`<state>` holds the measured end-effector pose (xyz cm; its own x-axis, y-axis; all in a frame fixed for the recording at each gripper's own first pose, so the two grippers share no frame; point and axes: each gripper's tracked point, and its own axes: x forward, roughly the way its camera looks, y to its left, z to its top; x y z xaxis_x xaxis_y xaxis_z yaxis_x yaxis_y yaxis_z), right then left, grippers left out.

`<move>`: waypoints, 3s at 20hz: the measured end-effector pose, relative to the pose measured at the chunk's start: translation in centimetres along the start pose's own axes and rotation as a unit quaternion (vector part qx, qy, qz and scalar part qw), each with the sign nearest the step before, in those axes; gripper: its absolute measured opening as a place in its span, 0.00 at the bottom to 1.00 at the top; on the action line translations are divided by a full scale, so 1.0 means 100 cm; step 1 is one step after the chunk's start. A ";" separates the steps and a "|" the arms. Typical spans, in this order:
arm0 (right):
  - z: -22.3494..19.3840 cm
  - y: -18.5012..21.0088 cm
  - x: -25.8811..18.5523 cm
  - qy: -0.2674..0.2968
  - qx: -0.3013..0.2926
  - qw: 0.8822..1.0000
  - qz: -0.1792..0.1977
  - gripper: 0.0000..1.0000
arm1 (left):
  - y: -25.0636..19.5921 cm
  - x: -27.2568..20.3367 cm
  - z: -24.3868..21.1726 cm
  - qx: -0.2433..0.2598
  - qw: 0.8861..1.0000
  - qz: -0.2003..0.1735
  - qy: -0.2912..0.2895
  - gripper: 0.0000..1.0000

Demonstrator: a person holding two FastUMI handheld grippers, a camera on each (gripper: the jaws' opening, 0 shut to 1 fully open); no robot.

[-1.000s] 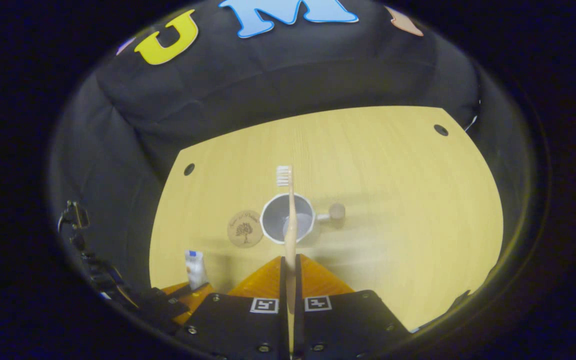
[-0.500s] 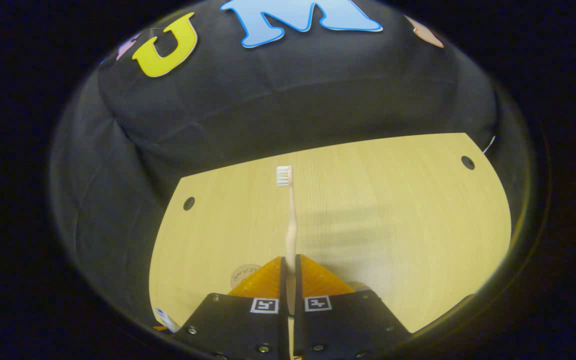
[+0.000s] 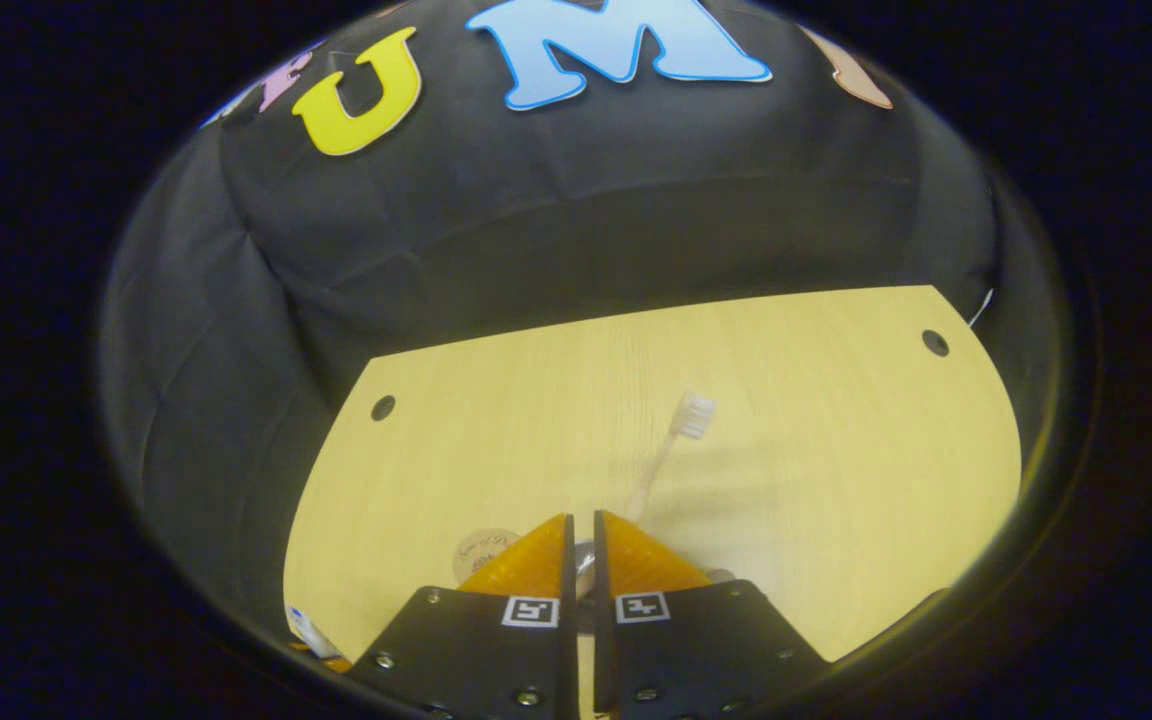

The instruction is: Put the toothbrush and toothpaste on the desktop into the cup, then pick up the cup and place it on the coaster on the desktop.

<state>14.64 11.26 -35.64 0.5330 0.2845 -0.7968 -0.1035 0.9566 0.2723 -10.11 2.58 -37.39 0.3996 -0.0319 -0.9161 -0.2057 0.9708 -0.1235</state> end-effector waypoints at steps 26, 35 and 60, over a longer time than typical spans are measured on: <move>-0.044 -0.187 -0.115 0.010 0.062 0.996 -0.060 0.06 | -0.199 0.170 0.196 0.073 0.980 -0.120 -0.140 0.27; -0.043 -0.230 -0.106 0.032 0.076 0.993 -0.079 0.06 | -0.230 0.197 0.211 0.085 0.971 -0.114 -0.194 0.27; -0.038 -0.119 -0.053 0.094 -0.166 0.981 0.030 0.36 | -0.109 0.110 0.141 0.067 0.976 -0.080 -0.191 0.93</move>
<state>9.81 -1.40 -36.72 0.3560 0.3182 -0.8786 -0.4145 0.8965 0.1567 9.13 -5.01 -40.70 0.7255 -0.1199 -0.6777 -0.0044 0.9839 -0.1788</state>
